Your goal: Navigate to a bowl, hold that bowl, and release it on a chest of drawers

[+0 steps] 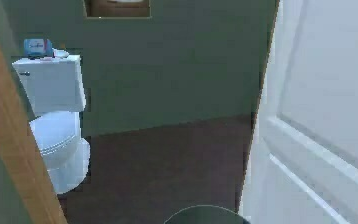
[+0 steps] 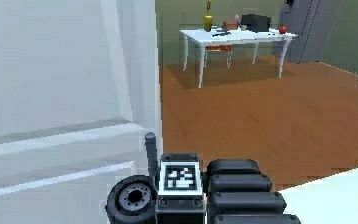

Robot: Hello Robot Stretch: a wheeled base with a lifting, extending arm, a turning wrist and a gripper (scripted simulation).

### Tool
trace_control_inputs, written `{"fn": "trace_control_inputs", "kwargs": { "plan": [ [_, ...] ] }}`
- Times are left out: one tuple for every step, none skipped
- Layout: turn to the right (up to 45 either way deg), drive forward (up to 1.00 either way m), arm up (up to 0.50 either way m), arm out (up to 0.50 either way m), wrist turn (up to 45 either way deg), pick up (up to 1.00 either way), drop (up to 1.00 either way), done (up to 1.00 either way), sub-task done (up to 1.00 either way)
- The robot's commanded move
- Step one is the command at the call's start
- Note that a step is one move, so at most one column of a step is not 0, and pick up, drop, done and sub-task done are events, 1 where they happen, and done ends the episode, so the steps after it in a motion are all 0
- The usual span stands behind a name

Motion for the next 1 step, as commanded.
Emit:
{"fn": "trace_control_inputs", "kwargs": {
  "plan": [
    [0.0,1.0,0.0,0.0,0.0,0.0,0.0,0.0,0.0]
  ]
}}
